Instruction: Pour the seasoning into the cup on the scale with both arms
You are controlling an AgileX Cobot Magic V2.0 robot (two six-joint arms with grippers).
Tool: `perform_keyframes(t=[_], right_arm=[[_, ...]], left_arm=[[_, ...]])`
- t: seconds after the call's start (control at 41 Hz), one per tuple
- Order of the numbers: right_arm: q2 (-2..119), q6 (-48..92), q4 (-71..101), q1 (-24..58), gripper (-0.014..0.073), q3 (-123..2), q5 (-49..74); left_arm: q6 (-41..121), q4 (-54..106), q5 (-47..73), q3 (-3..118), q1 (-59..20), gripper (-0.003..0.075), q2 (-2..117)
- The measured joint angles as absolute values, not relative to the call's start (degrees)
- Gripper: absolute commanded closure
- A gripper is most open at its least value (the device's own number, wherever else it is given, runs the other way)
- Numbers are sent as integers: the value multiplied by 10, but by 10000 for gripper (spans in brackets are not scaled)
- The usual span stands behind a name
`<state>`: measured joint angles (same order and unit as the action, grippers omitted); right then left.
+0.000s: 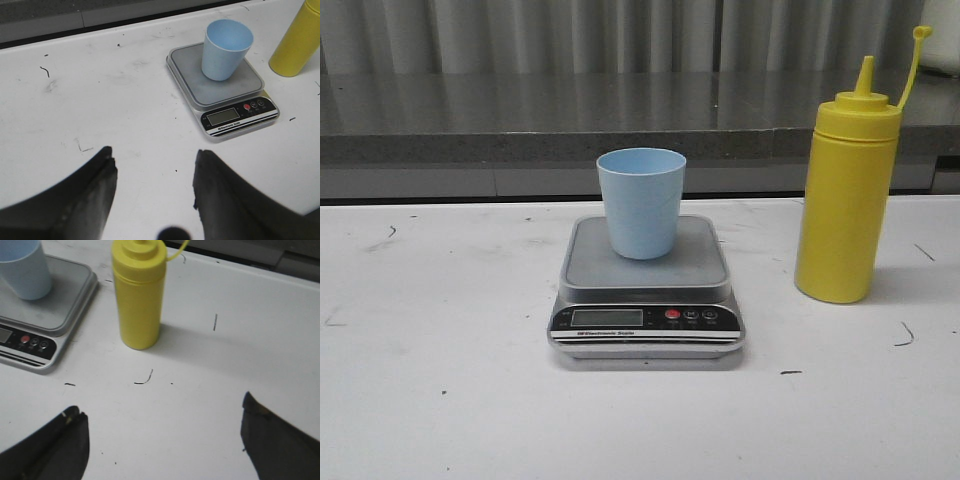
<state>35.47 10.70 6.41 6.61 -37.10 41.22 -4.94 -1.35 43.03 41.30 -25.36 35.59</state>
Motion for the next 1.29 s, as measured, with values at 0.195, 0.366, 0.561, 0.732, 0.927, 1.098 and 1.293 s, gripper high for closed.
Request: perform_keyframes(t=[0.195,0.366,0.561,0.732,0.927,1.098,1.293], right_arm=[[396,112,67,111,-59,-382,406],[457,114,110,118,-59,-383,361],[532,120,157,118,-59,-336,222],[591,121,166,118,-59,-270,73],[675,121,168,154,-59,-244,-46],[765,121,169,170,-59,-244,-162],[848,73,168,174,-59,-244,-289]], left_arm=[[-50,-13,431,413,-254,365,356],[-51,-13,431,413,-254,365,356],[-51,-13,431,413,-254,365,356],[-51,-13,431,413,-254,365,356],[-51,-13,431,413,-254,365,356],[-51,-13,431,413,-254,365,356],[-51,-13,431,413,-254,365,356]])
